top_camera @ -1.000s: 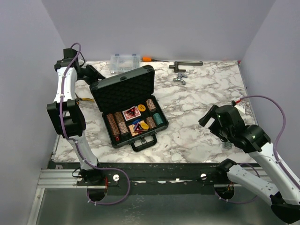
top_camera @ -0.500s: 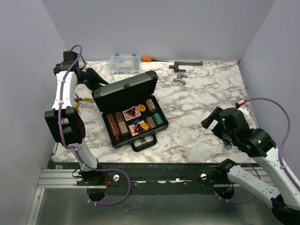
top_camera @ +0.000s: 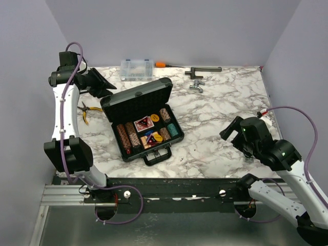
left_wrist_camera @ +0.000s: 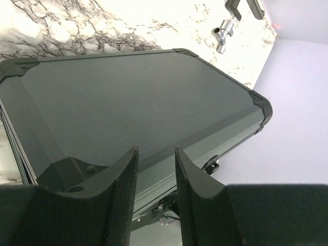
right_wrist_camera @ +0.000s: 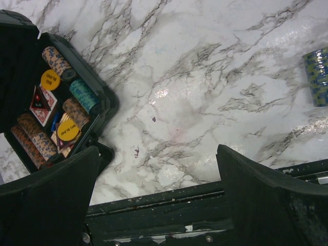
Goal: Pack up texas hold em set
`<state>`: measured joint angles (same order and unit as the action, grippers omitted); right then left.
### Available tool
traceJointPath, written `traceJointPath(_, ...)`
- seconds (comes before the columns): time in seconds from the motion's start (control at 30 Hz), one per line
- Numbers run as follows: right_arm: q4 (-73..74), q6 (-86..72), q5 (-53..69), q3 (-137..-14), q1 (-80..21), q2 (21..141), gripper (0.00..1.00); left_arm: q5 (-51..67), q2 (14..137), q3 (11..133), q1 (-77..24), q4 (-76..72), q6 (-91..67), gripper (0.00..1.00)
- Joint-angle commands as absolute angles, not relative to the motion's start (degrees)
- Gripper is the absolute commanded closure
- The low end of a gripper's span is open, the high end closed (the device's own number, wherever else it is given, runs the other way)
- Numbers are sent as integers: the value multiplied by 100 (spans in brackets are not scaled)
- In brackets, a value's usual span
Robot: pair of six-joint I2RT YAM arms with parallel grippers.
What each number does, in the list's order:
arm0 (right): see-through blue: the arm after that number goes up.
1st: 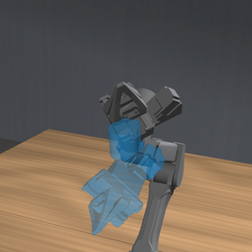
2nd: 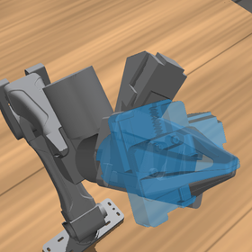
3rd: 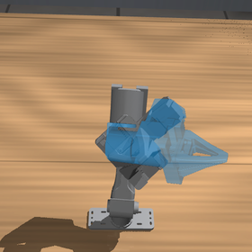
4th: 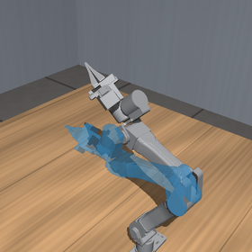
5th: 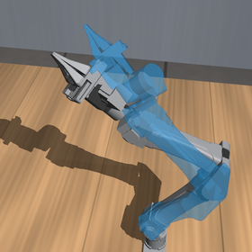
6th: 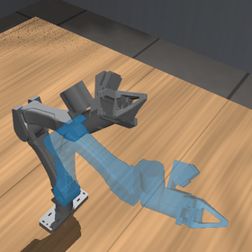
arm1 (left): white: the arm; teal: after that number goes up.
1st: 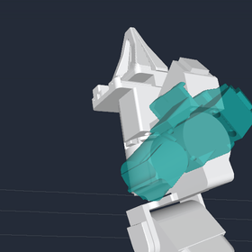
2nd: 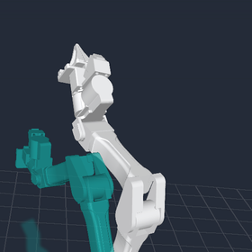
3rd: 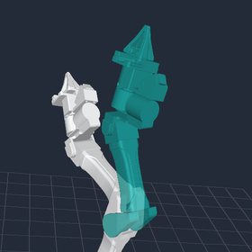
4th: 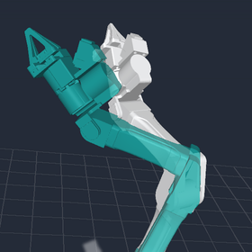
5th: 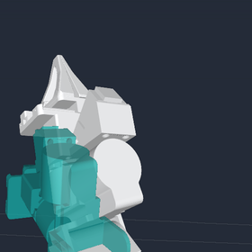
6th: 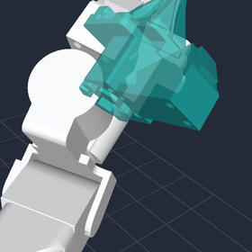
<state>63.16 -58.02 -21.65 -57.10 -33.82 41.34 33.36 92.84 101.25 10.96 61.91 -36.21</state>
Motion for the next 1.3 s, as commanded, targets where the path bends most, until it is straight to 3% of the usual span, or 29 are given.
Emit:
traceJointPath(0.0, 6284, -5819, -2140, -5773, -3428, 4199, 0, 3162, 9159, 9695, 982, 6279, -3378, 66)
traceJointPath(0.3, 6338, -5790, -2171, -5819, -3426, 4227, 0, 2863, 8188, 8500, 698, 6268, -3235, 71)
traceJointPath(0.67, 6224, -5714, -1891, -5716, -3425, 4277, 0, 2319, 7384, 8704, 659, 5858, -3171, 72)
traceJointPath(0.73, 6214, -5672, -1838, -5727, -3427, 4331, 0, 2779, 7198, 8205, 730, 5308, -3328, 61)
traceJointPath(0.8, 6219, -5645, -1802, -5731, -3427, 4350, 0, 3474, 7024, 7519, 997, 4492, -3837, 30)
traceJointPath(0.93, 6266, -5599, -1775, -5743, -3425, 4343, 0, 3215, 6810, 7095, 1086, 3866, -4297, 2)
traceJointPath(1.1, 6279, -5624, -1760, -5630, -3428, 4276, 0, 3182, 6863, 7222, 1047, 3985, -4011, 2)
traceJointPath(1.27, 5950, -5546, -1422, -5404, -3427, 4319, 0, 3069, 6766, 7246, 719, 4223, -3304, 23)
